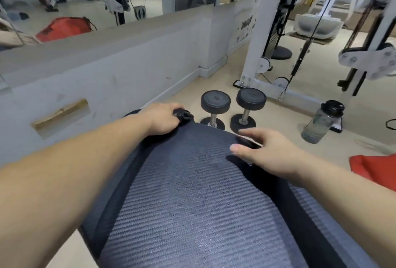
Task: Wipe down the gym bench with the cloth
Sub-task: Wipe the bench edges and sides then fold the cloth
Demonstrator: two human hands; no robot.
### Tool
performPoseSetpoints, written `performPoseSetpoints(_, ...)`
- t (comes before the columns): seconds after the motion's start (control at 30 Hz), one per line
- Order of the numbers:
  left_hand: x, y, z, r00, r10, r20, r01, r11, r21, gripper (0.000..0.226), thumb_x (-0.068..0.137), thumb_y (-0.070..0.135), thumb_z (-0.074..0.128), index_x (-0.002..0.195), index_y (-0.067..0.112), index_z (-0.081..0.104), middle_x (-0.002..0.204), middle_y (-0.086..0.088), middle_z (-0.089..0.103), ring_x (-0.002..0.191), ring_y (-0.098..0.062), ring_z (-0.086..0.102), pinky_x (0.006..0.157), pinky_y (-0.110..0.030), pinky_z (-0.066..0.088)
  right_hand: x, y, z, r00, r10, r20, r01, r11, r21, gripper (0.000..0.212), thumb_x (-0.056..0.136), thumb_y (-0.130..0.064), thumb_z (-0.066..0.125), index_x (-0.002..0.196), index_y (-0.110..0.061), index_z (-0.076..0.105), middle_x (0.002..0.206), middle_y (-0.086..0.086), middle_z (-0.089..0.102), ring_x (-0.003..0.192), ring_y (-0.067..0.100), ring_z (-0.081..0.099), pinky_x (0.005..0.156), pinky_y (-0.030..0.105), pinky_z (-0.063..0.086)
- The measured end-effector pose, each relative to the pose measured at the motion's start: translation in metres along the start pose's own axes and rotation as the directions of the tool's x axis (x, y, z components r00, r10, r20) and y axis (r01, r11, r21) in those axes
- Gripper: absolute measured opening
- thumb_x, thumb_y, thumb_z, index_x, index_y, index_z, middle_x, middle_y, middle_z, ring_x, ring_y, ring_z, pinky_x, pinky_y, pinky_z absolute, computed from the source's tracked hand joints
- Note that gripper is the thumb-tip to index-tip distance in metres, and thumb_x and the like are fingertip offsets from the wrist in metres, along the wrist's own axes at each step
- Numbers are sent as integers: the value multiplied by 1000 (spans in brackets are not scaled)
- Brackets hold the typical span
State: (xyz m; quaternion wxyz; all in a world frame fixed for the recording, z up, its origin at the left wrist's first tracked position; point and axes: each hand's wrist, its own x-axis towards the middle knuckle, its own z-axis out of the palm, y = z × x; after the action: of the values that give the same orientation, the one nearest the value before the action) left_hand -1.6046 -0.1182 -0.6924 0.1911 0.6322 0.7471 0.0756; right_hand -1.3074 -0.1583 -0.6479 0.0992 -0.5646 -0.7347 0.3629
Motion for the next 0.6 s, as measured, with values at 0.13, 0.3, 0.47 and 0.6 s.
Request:
performPoseSetpoints(0.13, -5, 33, 17, 996, -41, -76, 47, 996, 79, 37, 92, 42, 38, 122, 42, 61, 135, -2, 67, 127, -32, 56, 109, -43, 39, -41, 36, -32, 997, -7, -77, -4, 989, -149, 21, 99, -34, 65, 119, -31, 70, 122, -13, 72, 117, 10, 64, 104, 28, 46)
performPoseSetpoints(0.3, -35, 151, 72, 990, 139, -19, -137, 988, 70, 42, 91, 44, 41, 130, 46, 56, 143, 3, 58, 137, -28, 44, 119, -53, 16, -87, 81, -51, 978, 163, -132, -206, 869, -450, 30, 101, -37, 56, 122, -19, 69, 121, 4, 73, 115, 26, 65, 86, 31, 48)
performPoseSetpoints(0.47, -87, 243, 118, 874, 468, 133, -473, 881, 13, 49, 95, 38, 43, 144, 41, 46, 156, 8, 44, 149, -21, 26, 125, -53, -5, -113, 111, -46, 958, 179, -224, -252, 898, -362, 27, 96, -39, 55, 110, -20, 67, 111, 5, 73, 107, 29, 66, 90, 40, 54)
performPoseSetpoints(0.6, -89, 206, 107, 777, 618, 122, -623, 782, 7, 59, 97, 28, 47, 153, 41, 35, 162, 16, 33, 153, -7, 18, 128, -46, -1, -119, 122, -47, 960, 123, -251, -197, 936, -293, 29, 95, -40, 59, 116, -22, 70, 119, 3, 71, 114, 27, 64, 99, 45, 52)
